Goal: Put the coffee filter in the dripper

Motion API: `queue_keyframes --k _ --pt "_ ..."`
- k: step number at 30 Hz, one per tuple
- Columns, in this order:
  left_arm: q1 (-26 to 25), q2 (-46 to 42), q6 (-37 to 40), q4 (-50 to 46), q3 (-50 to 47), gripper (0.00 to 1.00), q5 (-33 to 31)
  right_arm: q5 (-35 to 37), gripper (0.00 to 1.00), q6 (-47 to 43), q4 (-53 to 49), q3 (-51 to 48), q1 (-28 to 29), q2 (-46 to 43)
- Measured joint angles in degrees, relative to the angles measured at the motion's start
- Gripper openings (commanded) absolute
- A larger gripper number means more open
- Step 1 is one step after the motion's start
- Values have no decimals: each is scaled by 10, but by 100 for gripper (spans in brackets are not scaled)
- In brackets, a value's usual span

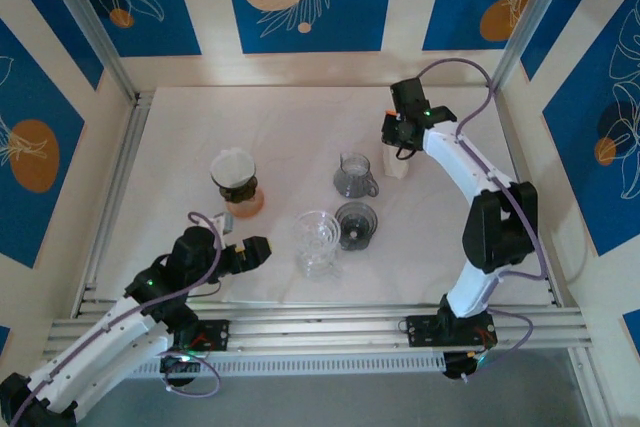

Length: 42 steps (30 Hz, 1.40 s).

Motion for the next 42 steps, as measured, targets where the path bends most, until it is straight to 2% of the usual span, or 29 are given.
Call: queue_keyframes --k 12,28,42 --pt "0 7 0 4 0 100 0 64 28 -35 -26 19 0 57" --pt "0 15 0 17 0 100 0 69 29 -51 -26 30 0 76" --pt "0 15 0 17 0 100 0 86 25 -69 -26 34 0 108"
